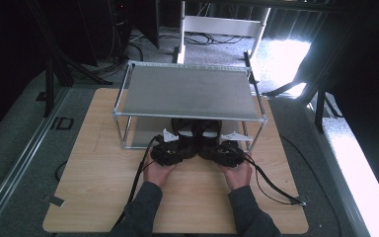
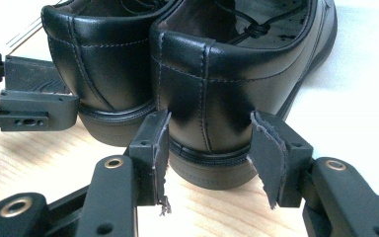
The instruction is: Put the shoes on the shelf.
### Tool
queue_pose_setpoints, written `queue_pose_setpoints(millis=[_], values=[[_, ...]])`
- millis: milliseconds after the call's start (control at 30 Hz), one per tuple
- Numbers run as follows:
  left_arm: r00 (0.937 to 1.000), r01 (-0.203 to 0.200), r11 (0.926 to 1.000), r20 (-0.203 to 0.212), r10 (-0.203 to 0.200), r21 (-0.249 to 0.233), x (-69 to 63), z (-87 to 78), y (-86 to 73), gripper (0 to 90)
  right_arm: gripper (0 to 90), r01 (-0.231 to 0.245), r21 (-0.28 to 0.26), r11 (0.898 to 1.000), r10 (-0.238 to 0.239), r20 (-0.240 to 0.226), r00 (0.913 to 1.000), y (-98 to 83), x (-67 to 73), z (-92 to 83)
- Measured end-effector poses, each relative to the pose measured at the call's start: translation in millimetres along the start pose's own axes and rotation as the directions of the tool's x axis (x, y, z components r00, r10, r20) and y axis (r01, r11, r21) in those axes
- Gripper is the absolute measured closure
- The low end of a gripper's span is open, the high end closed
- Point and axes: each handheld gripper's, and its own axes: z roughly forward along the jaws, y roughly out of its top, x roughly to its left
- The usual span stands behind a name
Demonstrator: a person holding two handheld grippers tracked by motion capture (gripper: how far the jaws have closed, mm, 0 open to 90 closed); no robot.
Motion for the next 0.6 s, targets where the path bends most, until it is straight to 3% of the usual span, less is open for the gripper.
queue_pose_setpoints(millis=[367, 600], values=[[0.9999, 0.005, 1.0, -0.014, -0.005, 0.005, 3.9, 2.8, 3.1, 55.3, 49.5, 0.005, -0.002, 1.0, -0.005, 0.006, 1.0, 2.6, 0.2, 4.2], [0.999, 0.04, 0.9992, -0.021, -0.039, 0.01, 9.7, 5.8, 6.1, 56.7, 49.6, -0.011, -0.008, 1.0, 0.011, 0.018, 0.9998, 5.7, 3.0, 11.2]])
